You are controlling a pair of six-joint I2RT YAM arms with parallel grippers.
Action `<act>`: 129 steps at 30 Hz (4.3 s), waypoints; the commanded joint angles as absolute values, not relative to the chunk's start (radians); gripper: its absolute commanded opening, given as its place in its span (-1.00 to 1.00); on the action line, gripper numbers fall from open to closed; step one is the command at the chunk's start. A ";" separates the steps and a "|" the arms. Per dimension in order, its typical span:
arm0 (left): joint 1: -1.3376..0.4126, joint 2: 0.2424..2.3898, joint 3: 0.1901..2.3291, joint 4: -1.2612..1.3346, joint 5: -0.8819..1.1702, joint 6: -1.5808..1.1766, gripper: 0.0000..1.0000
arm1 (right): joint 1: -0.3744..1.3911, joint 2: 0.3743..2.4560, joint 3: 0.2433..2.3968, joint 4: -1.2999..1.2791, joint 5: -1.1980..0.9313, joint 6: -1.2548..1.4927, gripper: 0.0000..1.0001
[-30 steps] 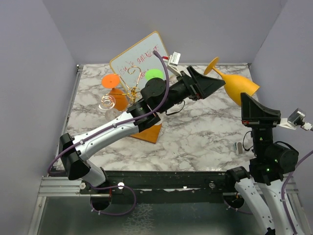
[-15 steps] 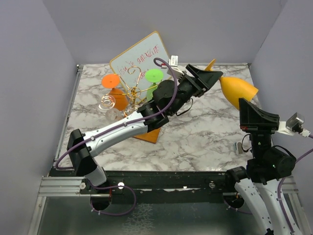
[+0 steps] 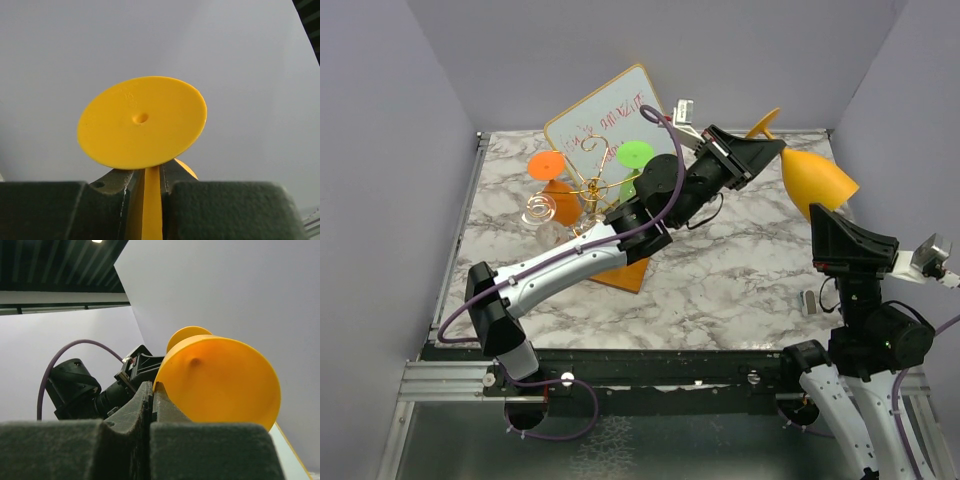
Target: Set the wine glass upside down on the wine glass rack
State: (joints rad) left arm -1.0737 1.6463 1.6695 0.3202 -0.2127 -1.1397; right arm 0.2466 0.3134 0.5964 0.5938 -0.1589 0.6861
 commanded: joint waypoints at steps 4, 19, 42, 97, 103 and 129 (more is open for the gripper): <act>-1.071 1.687 1.735 0.345 -0.154 -1.141 -0.81 | 0.249 0.314 0.619 0.598 -0.321 0.674 -0.98; -1.071 1.629 1.670 0.416 -0.196 -0.913 -1.00 | 0.249 0.269 0.665 0.387 -0.257 0.663 0.02; -1.070 1.461 1.469 0.570 -0.048 -0.125 -1.00 | 0.249 0.314 0.904 0.024 -0.006 0.778 0.64; -0.977 1.448 1.644 0.011 0.324 -0.696 0.64 | 0.249 0.564 1.008 -0.008 -0.274 0.821 -0.97; -0.947 1.455 1.635 -0.020 0.324 -0.735 0.54 | 0.249 0.556 1.006 0.041 -0.321 0.812 -0.97; -0.906 1.449 1.676 0.022 0.519 -0.721 -1.00 | 0.249 0.579 0.970 0.153 -0.416 0.823 -0.03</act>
State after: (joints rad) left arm -0.9314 1.4590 1.6367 0.0116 0.4850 -0.7368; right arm 0.2485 0.6044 0.9993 0.0914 -0.3946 0.8391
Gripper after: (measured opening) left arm 0.011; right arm 0.341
